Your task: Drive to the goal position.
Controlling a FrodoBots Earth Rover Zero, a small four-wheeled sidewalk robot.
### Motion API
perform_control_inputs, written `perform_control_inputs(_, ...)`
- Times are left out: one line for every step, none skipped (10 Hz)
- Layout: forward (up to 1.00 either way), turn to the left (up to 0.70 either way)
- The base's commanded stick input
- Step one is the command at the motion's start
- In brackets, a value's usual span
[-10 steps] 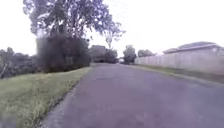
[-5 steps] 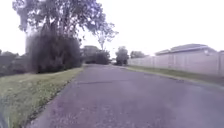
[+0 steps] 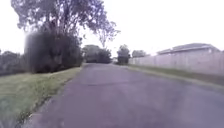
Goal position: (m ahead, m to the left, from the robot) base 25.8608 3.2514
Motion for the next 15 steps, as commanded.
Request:
perform_control_inputs(0.85, 0.0)
perform_control_inputs(0.85, 0.0)
perform_control_inputs(0.85, 0.0)
perform_control_inputs(0.85, 0.0)
perform_control_inputs(0.85, 0.0)
perform_control_inputs(0.85, 0.0)
perform_control_inputs(0.85, 0.0)
perform_control_inputs(0.85, 0.0)
perform_control_inputs(0.85, 0.0)
perform_control_inputs(0.85, 0.0)
perform_control_inputs(0.85, 0.0)
perform_control_inputs(0.85, 0.0)
perform_control_inputs(0.85, 0.0)
perform_control_inputs(0.85, 0.0)
perform_control_inputs(0.85, 0.0)
